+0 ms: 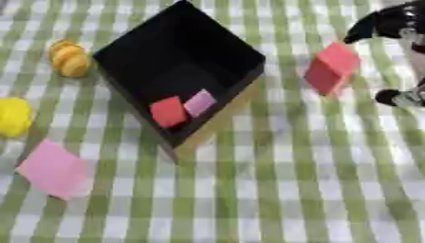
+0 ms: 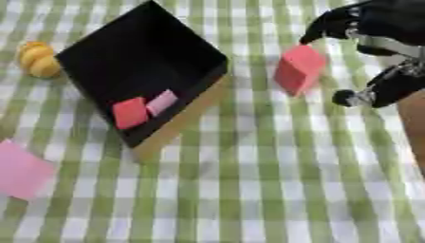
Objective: Pick up objects on the table and place them in the box.
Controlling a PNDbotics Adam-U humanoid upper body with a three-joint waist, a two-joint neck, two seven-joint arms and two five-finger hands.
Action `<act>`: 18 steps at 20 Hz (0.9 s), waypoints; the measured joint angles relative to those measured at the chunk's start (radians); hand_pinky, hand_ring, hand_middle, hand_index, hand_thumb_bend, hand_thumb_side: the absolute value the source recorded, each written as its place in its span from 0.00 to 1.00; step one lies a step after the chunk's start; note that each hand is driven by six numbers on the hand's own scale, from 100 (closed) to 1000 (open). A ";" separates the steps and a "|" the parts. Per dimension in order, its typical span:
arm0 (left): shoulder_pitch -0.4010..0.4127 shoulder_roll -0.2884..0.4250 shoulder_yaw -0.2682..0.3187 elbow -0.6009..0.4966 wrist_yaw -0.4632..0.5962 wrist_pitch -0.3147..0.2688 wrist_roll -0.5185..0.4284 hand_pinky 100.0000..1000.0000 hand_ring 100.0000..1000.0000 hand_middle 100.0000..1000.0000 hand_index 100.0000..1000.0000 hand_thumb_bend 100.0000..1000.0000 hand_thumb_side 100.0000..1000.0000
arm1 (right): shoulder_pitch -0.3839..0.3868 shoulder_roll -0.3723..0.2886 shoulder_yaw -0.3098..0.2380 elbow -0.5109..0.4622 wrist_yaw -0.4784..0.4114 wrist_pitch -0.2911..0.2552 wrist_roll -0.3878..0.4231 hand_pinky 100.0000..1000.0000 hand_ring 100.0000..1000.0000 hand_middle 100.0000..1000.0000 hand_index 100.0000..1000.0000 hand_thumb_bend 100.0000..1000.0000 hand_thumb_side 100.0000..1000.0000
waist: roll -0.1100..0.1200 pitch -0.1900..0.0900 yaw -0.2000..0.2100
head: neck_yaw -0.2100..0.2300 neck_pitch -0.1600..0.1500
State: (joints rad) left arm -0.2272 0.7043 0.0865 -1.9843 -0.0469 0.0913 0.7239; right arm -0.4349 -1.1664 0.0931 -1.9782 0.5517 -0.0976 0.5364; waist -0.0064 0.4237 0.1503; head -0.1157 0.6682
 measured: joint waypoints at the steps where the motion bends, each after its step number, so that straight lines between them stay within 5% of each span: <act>1: 0.000 0.000 0.000 0.000 0.000 0.000 0.000 0.76 0.73 0.69 0.77 0.77 0.75 | -0.004 0.000 0.001 0.005 0.004 0.000 0.000 0.87 0.87 0.85 0.90 0.39 0.00 | 0.000 0.000 0.000 | 0.000 0.000; 18: -0.002 0.000 -0.003 0.000 0.000 -0.001 -0.006 0.76 0.73 0.69 0.77 0.77 0.75 | -0.122 0.034 0.063 0.152 0.070 -0.024 -0.037 0.87 0.87 0.86 0.90 0.42 0.00 | -0.001 0.000 0.015 | -0.010 -0.007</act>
State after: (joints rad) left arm -0.2291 0.7043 0.0835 -1.9843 -0.0469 0.0899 0.7182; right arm -0.5570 -1.1324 0.1560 -1.8258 0.6219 -0.1217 0.4995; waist -0.0078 0.4238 0.1651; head -0.1260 0.6612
